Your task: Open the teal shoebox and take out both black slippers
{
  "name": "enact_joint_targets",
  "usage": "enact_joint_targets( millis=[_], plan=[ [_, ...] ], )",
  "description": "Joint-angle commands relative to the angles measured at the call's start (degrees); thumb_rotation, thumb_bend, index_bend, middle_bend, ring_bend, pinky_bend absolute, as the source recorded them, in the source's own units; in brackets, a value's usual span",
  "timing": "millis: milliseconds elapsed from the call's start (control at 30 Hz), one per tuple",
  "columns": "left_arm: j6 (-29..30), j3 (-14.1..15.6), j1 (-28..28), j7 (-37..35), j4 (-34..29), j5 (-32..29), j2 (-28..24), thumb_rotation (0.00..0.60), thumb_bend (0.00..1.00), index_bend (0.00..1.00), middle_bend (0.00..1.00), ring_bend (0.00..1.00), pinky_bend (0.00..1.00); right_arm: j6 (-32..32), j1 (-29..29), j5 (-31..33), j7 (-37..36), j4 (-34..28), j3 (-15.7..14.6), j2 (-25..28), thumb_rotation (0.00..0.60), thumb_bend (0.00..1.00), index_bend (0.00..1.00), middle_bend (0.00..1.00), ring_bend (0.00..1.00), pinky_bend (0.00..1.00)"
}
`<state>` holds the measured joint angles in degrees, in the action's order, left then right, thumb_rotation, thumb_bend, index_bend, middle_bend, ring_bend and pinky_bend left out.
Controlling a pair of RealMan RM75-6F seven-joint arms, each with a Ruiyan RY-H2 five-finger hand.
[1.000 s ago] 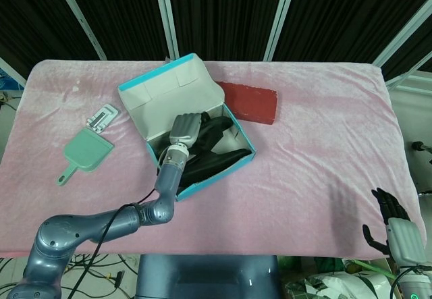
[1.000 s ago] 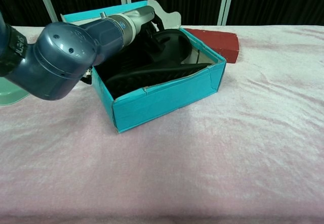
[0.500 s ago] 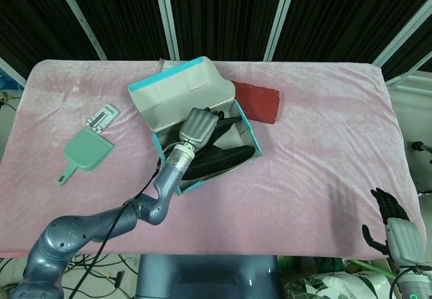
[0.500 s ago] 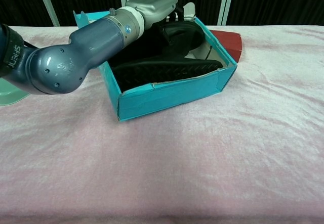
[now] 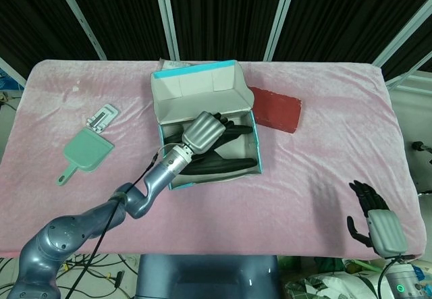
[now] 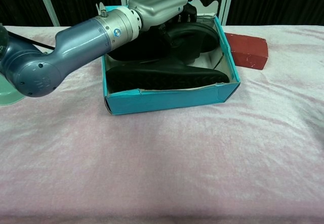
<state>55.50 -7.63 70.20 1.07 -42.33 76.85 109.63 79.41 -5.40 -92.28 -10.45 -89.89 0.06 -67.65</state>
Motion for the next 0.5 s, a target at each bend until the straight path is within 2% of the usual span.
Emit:
enact_joint_targets(
  millis=[33,167,267,500],
  plan=[
    [-1.8,-1.1,0.5,-1.1,0.1,0.1,0.4,0.6,0.52,0.38,0.5,0.41,0.68,-3.2,-5.1,-4.8,1.8,-3.1,0.8,0.7,0.6,0.59,0.02,0.06,0.0,0.14],
    [-2.9,-2.2,0.9,-1.7,-0.4,0.0,0.6,0.6,0.51,0.38,0.5,0.41,0.68,-7.7,-9.2,-6.1,1.6,-4.4,1.2,0.5,0.6,0.61,0.09,0.05,0.0,0.14],
    [-3.7,-3.0,1.0,-2.0,-1.0,0.0,0.7,0.6,0.52,0.38,0.5,0.41,0.68,-12.9,-13.0,-5.5,2.5,-5.1,1.8,-0.3,0.6,0.61,0.1,0.02,0.0,0.14],
    [-5.4,-4.2,1.1,-2.5,-1.3,-0.2,0.7,0.6,0.51,0.38,0.5,0.41,0.68,-19.1,-18.1,-3.3,6.1,-5.5,3.0,-3.4,0.6,0.61,0.1,0.0,0.0,0.14]
  ],
)
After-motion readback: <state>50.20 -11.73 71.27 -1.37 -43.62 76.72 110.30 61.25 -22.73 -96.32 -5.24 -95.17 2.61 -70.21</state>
